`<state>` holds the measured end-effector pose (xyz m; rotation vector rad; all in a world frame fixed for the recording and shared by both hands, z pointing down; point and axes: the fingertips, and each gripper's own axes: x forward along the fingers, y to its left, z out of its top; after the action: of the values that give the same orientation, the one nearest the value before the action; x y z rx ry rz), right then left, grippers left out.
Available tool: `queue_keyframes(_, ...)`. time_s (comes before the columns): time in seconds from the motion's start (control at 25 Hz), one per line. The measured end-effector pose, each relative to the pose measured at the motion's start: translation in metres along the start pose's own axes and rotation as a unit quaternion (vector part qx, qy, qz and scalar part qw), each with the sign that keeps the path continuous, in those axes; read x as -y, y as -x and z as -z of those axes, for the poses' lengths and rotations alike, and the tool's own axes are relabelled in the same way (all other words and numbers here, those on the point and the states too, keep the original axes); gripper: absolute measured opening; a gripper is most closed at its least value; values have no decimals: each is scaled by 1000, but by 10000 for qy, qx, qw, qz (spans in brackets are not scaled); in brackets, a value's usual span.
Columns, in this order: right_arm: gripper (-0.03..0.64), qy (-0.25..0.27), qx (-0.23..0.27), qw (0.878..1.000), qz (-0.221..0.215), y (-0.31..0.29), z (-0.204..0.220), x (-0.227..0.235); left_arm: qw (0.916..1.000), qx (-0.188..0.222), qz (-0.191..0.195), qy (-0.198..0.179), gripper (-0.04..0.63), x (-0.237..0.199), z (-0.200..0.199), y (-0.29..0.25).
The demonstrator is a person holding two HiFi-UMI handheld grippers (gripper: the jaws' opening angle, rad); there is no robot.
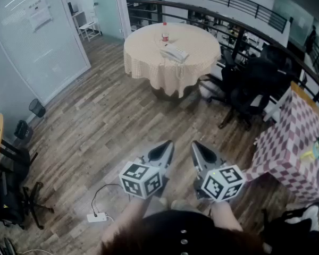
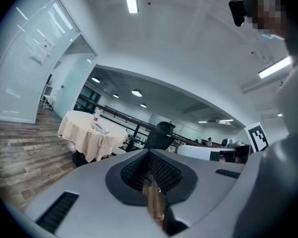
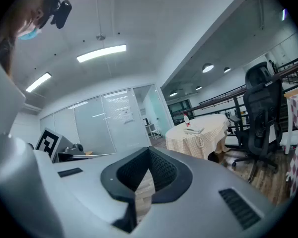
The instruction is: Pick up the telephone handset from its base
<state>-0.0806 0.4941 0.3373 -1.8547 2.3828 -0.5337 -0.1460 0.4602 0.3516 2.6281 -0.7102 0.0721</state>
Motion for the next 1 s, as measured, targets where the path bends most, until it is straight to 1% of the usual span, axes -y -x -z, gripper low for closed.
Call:
queue_keyframes(0.24, 11, 129, -8, 9999, -83, -4, -4, -2, 10000, 4, -30, 56, 12, -5, 3, 0)
queue_keyframes(0.4, 11, 123, -18, 9999, -46, -6, -3, 1, 10000, -7, -9, 62, 12, -6, 5, -3)
queue_keyframes(0.52, 11, 42, -48, 9999, -118, -9, -2, -2, 10000, 21, 13, 52, 12, -8, 3, -4)
queue_keyframes(0.64, 11, -27, 1, 9998, -194, -15, -3, -8, 10000, 35, 71, -46, 12, -12, -2, -5)
queue_keyframes(0.8, 11, 7, 74, 9999, -127, -27, -5, -11, 9996, 35, 140, -251, 12, -21, -11, -5)
queue_keyframes(1.0, 11, -35, 116, 9999, -77, -42, -1, -14, 9992, 45, 258, -315, 12, -33, -16, -10)
